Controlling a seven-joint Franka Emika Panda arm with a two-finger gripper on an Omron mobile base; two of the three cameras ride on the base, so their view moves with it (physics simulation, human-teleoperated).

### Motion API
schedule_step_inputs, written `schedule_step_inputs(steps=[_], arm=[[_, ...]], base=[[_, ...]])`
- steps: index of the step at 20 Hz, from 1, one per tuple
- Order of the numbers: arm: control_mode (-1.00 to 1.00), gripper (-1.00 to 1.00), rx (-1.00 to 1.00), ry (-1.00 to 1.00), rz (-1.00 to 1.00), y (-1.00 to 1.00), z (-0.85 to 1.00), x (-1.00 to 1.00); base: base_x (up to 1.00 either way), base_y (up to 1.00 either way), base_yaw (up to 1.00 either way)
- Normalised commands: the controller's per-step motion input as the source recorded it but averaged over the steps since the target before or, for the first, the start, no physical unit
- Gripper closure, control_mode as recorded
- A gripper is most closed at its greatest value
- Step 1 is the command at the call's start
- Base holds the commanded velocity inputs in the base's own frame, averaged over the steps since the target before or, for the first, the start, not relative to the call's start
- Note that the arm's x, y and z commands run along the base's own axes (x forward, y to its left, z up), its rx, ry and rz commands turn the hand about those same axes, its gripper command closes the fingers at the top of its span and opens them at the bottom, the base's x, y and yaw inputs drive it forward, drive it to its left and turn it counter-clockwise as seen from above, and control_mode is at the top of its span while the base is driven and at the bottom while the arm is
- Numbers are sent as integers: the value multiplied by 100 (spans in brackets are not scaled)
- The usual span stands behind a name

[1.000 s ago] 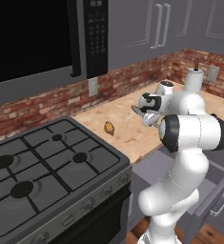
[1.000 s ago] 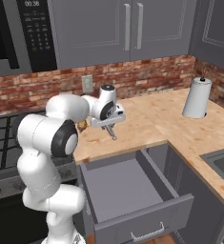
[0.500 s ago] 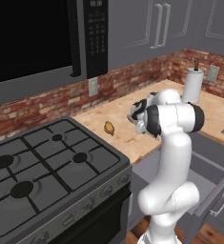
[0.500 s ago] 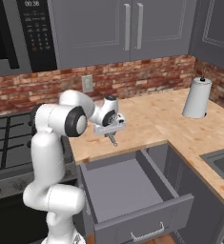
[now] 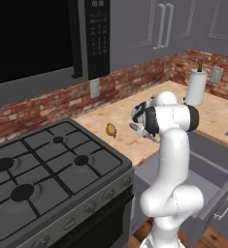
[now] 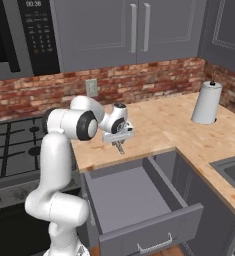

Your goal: Pick the tongs from the drawer and place it on the counter.

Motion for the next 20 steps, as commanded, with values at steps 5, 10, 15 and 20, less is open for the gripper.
schedule_step_inputs(steps=[5, 10, 15, 20], arm=[[-100, -100, -1, -4, -3, 0, 18, 0], [-100, -100, 1, -7, -6, 0, 35, -53], [-100, -100, 10, -3, -6, 0, 40, -100], [-100, -100, 8, -11, -8, 0, 66, -100]], base=[[0, 0, 0], [0, 0, 0], [0, 0, 0], [0, 0, 0]])
